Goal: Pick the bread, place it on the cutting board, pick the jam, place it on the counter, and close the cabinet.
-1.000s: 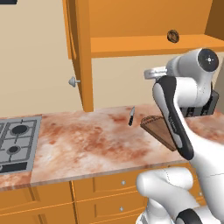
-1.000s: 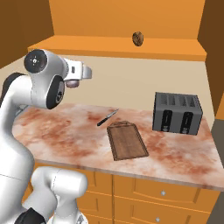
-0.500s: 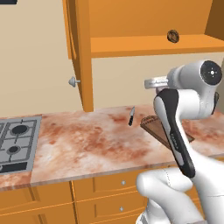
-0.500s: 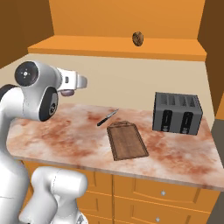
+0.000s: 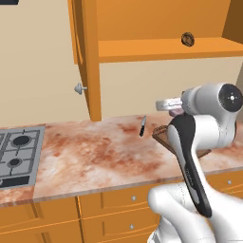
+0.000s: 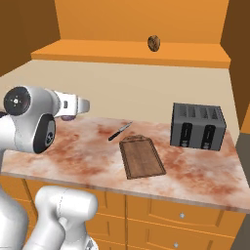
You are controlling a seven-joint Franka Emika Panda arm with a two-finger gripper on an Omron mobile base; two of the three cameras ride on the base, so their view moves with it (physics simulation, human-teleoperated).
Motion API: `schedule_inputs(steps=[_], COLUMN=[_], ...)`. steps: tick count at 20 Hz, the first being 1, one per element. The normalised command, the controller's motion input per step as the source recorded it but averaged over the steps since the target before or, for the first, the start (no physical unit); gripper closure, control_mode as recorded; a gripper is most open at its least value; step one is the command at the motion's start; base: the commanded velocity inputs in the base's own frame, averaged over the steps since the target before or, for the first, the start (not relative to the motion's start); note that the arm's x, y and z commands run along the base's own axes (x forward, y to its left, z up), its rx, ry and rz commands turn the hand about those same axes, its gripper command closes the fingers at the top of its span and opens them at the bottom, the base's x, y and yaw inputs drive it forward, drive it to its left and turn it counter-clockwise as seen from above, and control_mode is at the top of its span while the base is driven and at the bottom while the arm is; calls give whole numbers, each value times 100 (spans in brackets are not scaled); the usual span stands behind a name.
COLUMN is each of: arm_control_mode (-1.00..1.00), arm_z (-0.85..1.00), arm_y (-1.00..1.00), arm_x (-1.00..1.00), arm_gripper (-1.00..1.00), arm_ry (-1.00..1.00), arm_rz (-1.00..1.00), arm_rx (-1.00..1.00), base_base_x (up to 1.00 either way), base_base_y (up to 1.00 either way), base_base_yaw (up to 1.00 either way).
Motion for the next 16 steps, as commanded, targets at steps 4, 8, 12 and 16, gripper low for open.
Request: schedule_inputs(steps=[4, 8, 12, 16], arm_control_mode=[-100, -100, -100, -100], arm_z=[-30, -36, -38, -37], arm_y=[15, 16, 28, 31], arm_x=[-34, -34, -25, -1], arm_gripper=[100, 100, 100, 100], arm_ry=[0, 0, 0, 0], arm_rz=[0, 0, 0, 0], arm_rx=[0, 0, 0, 0], base_base_x=[0, 0, 0, 0], base_base_y=[0, 0, 0, 0], base_base_yaw=[0, 0, 0, 0])
